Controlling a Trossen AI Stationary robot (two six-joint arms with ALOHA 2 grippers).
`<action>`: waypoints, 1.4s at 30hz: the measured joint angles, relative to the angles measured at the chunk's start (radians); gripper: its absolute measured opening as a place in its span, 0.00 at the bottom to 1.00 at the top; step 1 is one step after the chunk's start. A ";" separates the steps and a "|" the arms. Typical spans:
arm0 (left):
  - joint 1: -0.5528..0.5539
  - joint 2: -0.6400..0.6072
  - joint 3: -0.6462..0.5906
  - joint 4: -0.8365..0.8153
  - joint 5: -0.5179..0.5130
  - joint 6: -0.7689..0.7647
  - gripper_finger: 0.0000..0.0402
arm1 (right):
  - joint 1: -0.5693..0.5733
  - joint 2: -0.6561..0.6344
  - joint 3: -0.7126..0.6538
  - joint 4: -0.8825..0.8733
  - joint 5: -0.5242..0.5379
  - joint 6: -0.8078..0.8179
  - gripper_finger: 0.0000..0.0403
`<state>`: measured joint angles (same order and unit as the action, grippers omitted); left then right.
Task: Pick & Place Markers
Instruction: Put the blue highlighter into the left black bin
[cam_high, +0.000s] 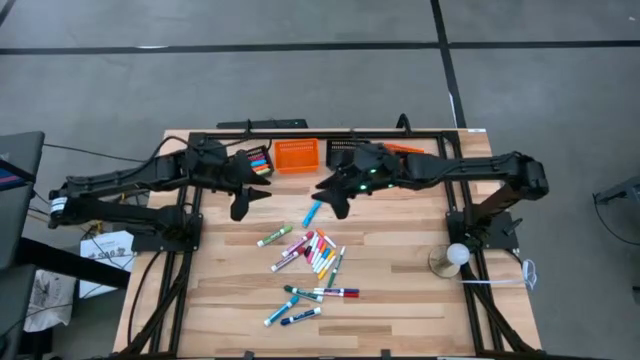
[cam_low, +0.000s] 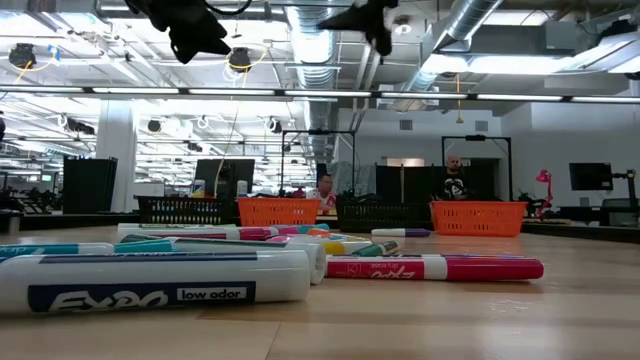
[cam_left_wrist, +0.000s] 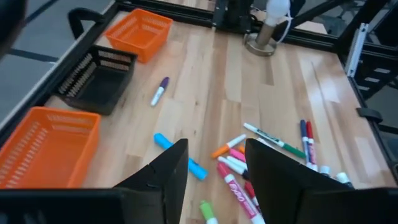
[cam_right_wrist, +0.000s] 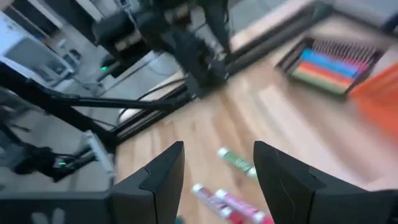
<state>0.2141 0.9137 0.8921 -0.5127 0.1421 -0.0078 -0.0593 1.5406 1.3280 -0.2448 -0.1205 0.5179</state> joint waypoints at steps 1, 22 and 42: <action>0.010 -0.005 -0.003 0.002 0.001 0.002 0.40 | 0.000 0.024 0.008 -0.006 -0.013 0.039 0.45; 0.095 -0.397 -0.157 0.025 0.100 0.039 0.40 | -0.109 0.478 0.516 -0.623 -0.009 0.512 0.45; 0.095 -0.507 -0.210 0.027 0.099 0.085 0.40 | -0.106 0.610 0.522 -0.635 -0.011 0.863 0.45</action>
<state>0.3092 0.4068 0.6823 -0.4856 0.2409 0.0776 -0.1649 2.1506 1.8500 -0.8795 -0.1310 1.3805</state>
